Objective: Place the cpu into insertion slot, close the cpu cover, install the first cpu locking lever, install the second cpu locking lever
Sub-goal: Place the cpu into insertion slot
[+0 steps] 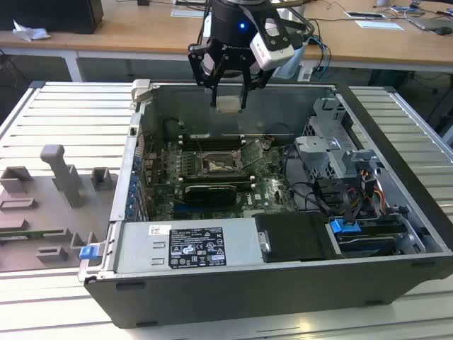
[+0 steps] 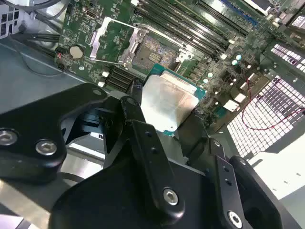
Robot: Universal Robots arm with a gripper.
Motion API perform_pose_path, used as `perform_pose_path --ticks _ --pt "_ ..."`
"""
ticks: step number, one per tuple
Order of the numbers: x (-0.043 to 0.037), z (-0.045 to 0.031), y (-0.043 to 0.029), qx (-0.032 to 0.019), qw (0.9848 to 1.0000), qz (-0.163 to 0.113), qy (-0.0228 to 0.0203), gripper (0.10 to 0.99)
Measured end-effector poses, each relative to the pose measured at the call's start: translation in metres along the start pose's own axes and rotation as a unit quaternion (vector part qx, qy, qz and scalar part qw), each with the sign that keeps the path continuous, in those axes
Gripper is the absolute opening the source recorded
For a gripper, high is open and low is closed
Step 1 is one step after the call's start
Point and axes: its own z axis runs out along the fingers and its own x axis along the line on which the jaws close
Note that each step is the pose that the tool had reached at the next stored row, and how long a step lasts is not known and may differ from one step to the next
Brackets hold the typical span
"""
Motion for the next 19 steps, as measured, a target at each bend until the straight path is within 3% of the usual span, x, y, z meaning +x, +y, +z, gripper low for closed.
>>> perform_pose_path --ticks 19 --pt "0.0 0.0 0.0 -0.0006 0.9994 0.034 -0.003 0.541"
